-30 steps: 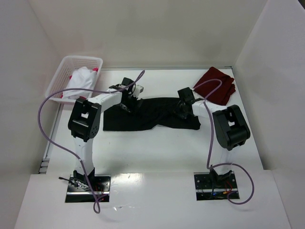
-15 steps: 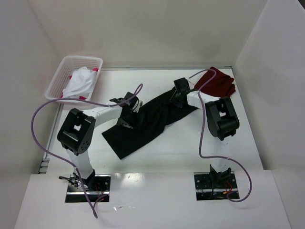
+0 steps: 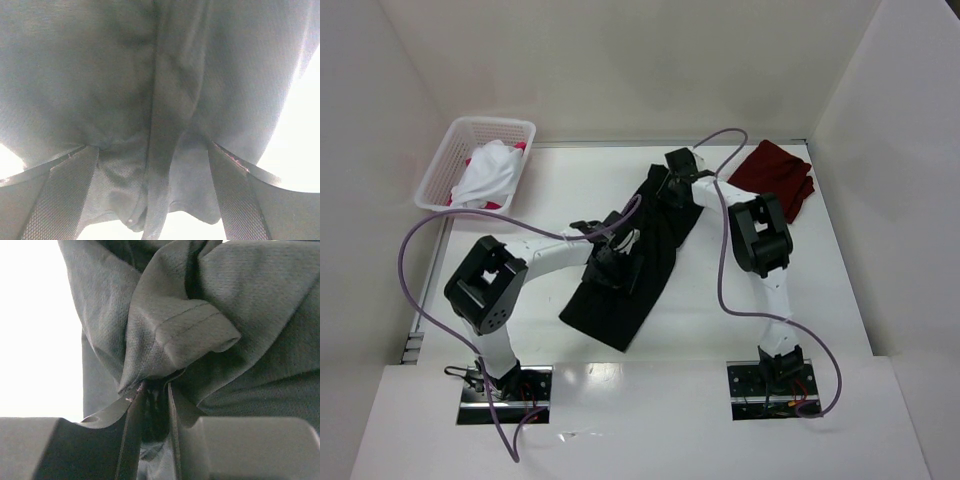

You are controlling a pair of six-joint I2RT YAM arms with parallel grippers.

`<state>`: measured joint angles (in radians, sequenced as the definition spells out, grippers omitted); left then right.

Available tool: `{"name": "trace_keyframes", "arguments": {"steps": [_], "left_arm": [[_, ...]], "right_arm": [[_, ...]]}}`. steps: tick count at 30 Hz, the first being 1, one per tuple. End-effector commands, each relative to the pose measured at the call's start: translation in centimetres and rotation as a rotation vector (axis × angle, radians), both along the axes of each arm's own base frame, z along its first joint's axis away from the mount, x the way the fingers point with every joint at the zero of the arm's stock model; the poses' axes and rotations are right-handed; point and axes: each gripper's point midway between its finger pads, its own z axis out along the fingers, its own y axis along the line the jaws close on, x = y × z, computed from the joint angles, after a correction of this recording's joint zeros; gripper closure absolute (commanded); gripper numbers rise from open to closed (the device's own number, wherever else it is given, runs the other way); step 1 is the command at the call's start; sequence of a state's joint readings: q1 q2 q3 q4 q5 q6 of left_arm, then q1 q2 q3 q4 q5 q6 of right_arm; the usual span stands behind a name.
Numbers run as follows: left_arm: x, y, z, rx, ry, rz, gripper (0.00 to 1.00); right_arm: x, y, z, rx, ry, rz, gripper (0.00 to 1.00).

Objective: Fold and stack the t-shirts
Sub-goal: Rotate the tshirt 90 degrees

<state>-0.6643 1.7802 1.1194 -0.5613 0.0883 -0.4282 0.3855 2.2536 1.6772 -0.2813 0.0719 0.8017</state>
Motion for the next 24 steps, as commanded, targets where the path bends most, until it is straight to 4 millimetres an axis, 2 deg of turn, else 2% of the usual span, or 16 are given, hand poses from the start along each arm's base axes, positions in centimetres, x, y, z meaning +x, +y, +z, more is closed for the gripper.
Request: {"name": "trace_keyframes", "arguments": {"steps": [1,2,4,5,7,9,10,14,17,18,19,20,21,22,23,24], "left_arm": [[-3.6,-2.5,-1.9,-0.067,0.167,-0.011,0.03],[-3.5,-3.4,-1.8,-0.089,0.164,-0.014,0.03],[-3.3,-4.5,-1.6,-0.112,0.163,-0.018,0.03],[-3.4,-5.3,-1.3,-0.132,0.161,-0.029,0.03],[-3.9,-5.8,-1.6,-0.132,0.181,-0.033,0.04],[-3.7,-6.8,-1.2,-0.16,0.168,-0.04,0.04],[-4.0,-6.5,-1.5,-0.153,0.179,-0.03,0.04],[-3.7,-6.2,-1.2,-0.151,0.146,-0.003,0.04],[-3.1,-5.5,0.6,-0.142,0.079,0.033,0.04],[-2.6,-5.7,2.1,-0.167,0.04,0.043,0.03],[-2.3,-5.7,3.2,-0.174,0.015,0.046,0.03],[-1.7,-5.3,4.3,-0.162,-0.025,0.059,0.03],[-0.7,-5.8,7.2,-0.206,-0.096,0.064,0.01],[-0.2,-5.8,8.8,-0.223,-0.137,0.071,0.0],[0.7,-5.2,10.3,-0.235,-0.174,0.096,0.0],[1.5,-4.7,13.0,-0.273,-0.245,0.12,0.0]], "right_arm": [[0.9,1.9,0.3,-0.016,-0.012,0.044,0.71],[0.9,2.1,-0.4,-0.019,0.002,0.058,0.71],[1.6,4.1,0.7,-0.003,-0.033,0.095,0.71],[1.6,4.4,0.0,0.003,-0.017,0.105,0.71],[1.6,6.9,0.9,0.028,-0.042,0.161,0.71],[1.8,8.0,1.6,0.036,-0.059,0.176,0.71],[1.5,8.9,1.4,0.029,-0.063,0.2,0.71],[1.1,10.1,2.2,0.054,-0.064,0.244,0.71],[0.9,9.5,4.6,0.043,-0.102,0.237,0.65],[0.7,9.0,4.9,0.029,-0.11,0.222,0.6],[1.0,8.9,8.3,0.041,-0.182,0.224,0.48],[1.0,8.7,9.7,0.039,-0.214,0.224,0.39],[0.5,8.4,10.4,0.044,-0.224,0.223,0.33],[0.3,8.3,13.2,0.057,-0.275,0.228,0.28],[0.2,8.4,14.7,0.076,-0.303,0.235,0.22],[-0.1,8.4,15.3,0.079,-0.31,0.249,0.2]]}}
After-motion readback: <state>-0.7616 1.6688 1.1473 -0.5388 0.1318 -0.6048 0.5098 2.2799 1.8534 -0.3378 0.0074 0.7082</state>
